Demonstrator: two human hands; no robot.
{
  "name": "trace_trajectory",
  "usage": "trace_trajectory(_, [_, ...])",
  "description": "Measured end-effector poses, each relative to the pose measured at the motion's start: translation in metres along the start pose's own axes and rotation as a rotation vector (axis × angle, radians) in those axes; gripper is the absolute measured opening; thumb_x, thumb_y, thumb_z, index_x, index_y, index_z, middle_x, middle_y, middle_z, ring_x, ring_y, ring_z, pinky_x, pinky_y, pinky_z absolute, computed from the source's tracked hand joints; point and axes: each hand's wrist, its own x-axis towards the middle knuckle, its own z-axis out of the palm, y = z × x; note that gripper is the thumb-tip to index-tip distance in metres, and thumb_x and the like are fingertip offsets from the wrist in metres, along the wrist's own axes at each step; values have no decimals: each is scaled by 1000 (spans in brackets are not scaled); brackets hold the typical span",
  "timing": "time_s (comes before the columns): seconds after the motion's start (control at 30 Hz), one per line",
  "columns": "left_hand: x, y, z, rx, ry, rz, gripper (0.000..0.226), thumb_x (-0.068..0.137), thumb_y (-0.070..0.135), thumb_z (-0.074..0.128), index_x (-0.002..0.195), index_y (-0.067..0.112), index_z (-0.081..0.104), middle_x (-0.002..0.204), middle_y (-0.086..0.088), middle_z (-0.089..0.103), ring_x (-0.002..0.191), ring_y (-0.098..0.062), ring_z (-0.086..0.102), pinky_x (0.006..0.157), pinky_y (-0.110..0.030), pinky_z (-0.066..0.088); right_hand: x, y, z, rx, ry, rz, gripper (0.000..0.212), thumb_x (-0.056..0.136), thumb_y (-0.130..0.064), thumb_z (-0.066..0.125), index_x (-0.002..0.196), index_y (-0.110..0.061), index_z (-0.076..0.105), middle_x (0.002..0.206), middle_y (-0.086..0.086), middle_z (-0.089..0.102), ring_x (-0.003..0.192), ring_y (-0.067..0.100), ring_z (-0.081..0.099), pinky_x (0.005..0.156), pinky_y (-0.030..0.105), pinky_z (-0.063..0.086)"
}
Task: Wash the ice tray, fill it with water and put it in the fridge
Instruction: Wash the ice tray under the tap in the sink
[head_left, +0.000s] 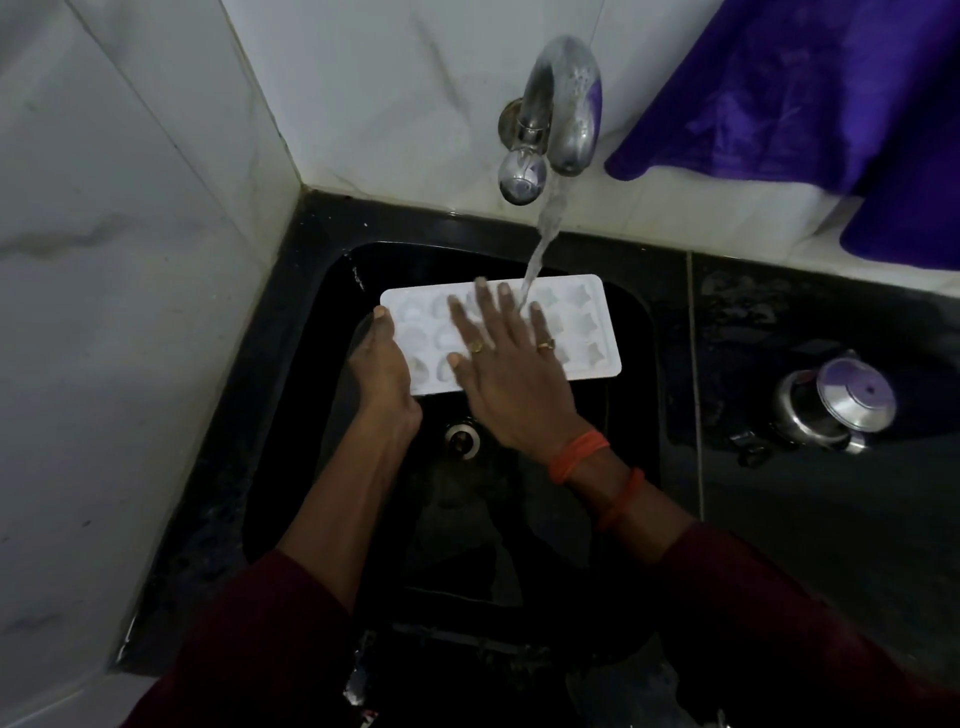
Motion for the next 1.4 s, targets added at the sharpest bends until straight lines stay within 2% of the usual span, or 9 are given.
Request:
trace_trajectory(0.1, [-4, -7, 2, -30, -39, -51, 28, 100, 41, 58, 96, 16, 71, 98, -9, 76, 88, -27, 75, 81, -42, 61, 4, -19, 8, -7, 8, -104, 57, 107, -43, 19, 162, -29, 16, 170, 9, 11, 158, 28, 7, 126, 53, 8])
trace_trajectory(0.23, [-4, -7, 0, -16, 17, -53, 27, 101, 41, 57, 89, 19, 68, 91, -5, 74, 80, -23, 72, 77, -40, 61, 10, -10, 7, -22, -50, -103, 61, 105, -48, 14, 163, -28, 15, 170, 10, 10, 158, 29, 8, 126, 53, 8])
trace_trajectory(0.47, [8, 0, -22, 17, 39, 15, 39, 98, 50, 57, 111, 17, 73, 105, -3, 77, 95, -27, 74, 82, -48, 62, 7, 66, -1, -17, -92, 184, 67, 103, -57, 14, 163, -26, 16, 170, 12, 8, 157, 34, 6, 124, 57, -1])
trace_trajectory(0.7, [1, -5, -11, 3, 8, 9, 41, 98, 51, 57, 116, 17, 72, 109, -3, 76, 100, -26, 73, 87, -49, 61, 5, 45, 2, 21, -35, 236, 77, 99, -57, 11, 162, -13, 14, 170, 14, 8, 158, 31, 5, 126, 56, -2])
trace_trajectory(0.87, [-8, -21, 2, -35, -165, -108, 49, 98, 54, 52, 128, 17, 64, 127, -12, 69, 107, -26, 71, 85, -42, 58, 10, 6, 4, -5, -22, 73, 66, 103, -52, 13, 163, -26, 12, 171, 10, 4, 158, 31, 4, 125, 57, 4])
trace_trajectory(0.93, [-16, -24, 9, -70, -207, -159, 44, 100, 49, 54, 125, 14, 66, 119, -12, 73, 103, -26, 73, 81, -39, 59, 12, -6, 7, -42, -17, 15, 62, 104, -47, 13, 163, -27, 16, 171, 9, 9, 158, 30, 7, 125, 57, 7])
trace_trajectory(1.13, [-22, -32, 14, -153, -389, -302, 46, 99, 49, 56, 127, 14, 66, 120, -11, 73, 111, -28, 71, 101, -45, 53, 7, 5, 10, -115, 7, -34, 59, 106, -43, 18, 161, -25, 26, 168, 10, 20, 156, 30, 17, 125, 57, 11])
trace_trajectory(1.3, [-24, -32, 24, -135, -375, -314, 43, 103, 45, 50, 118, 8, 66, 103, -12, 77, 87, -25, 76, 74, -42, 63, 3, 50, -4, -175, -22, 15, 59, 104, -55, 16, 160, -37, 23, 168, 14, 19, 155, 37, 16, 124, 61, 4])
trace_trajectory(1.4, [-23, -32, 25, -123, -363, -290, 38, 104, 42, 49, 113, 10, 68, 101, -9, 78, 88, -25, 77, 74, -42, 63, -2, 86, -19, -187, -21, 160, 61, 102, -57, 15, 159, -37, 26, 166, 19, 22, 155, 41, 16, 123, 63, -1])
